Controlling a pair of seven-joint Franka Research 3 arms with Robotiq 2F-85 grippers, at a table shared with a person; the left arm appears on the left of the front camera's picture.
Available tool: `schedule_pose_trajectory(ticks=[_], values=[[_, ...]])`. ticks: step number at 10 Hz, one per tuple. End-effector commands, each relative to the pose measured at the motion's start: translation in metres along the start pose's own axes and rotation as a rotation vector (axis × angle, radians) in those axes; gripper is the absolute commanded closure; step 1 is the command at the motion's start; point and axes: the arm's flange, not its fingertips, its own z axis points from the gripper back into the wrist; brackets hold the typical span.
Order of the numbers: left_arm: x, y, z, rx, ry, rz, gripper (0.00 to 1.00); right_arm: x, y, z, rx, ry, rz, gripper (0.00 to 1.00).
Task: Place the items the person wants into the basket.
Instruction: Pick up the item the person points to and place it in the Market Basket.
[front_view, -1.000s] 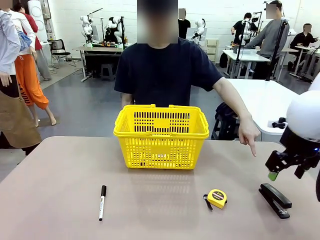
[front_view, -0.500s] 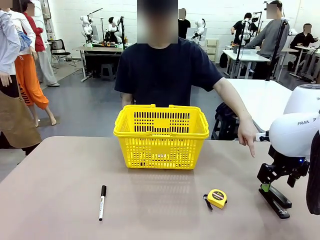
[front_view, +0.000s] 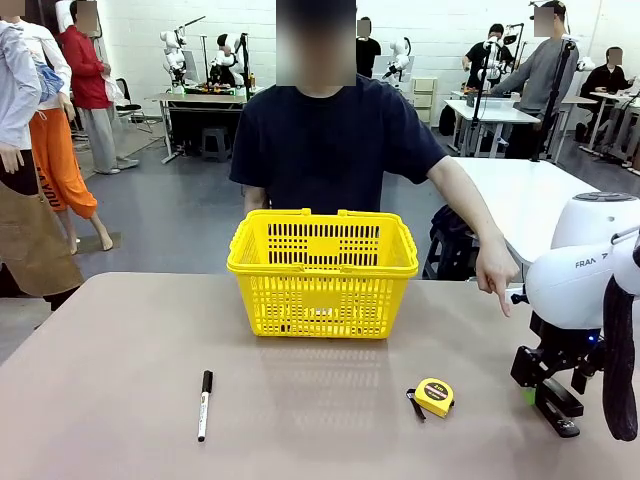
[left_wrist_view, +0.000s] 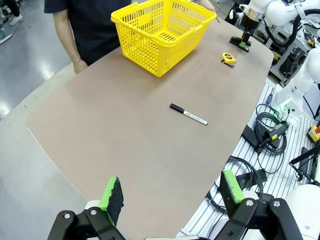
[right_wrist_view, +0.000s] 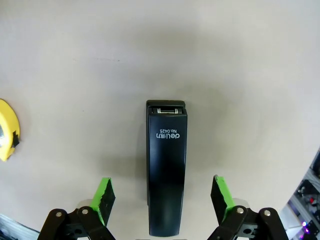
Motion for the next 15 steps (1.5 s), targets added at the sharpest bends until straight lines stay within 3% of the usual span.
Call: schedule_pose_trajectory(ticks=[1,3,4,8,11,12,13,15], values=[[0.0,0.0,0.002,-0.01,-0.018,-0.022,0.0,0.009,0.0,-0.003,-0.034,-0.01,0.017,0.31],[0.0,0.0,0.002,-0.01,-0.018,-0.022,0.0,0.008,0.001,-0.004,-0.033,-0.006,0.012,0.9],[0.0,0.0,0.002,-0.01,-0.018,-0.022,0.0,0.009,0.001,-0.004,-0.032,-0.009,0.01,1.0],[0.0,0.0,0.002,-0.01,-0.018,-0.022,0.0,0.007,0.002,0.0,-0.036,-0.015,0.017,1.0],[0.0,0.0,0.002,-0.01,-0.018,-0.022,0.0,-0.002,0.005,0.025,-0.068,-0.024,-0.002,1.0],[0.0,0.0,0.002,-0.01,-0.018,-0.022,0.0,-0.003,0.006,0.048,-0.052,0.032,-0.043,0.79],[0.0,0.0,0.002,-0.01,-0.018,-0.022,0.0,-0.006,0.006,0.089,-0.034,0.054,-0.075,0.79],[0.0,0.0,0.002,-0.01,-0.018,-0.022,0.0,-0.009,0.005,0.173,-0.025,-0.005,-0.14,0.79]])
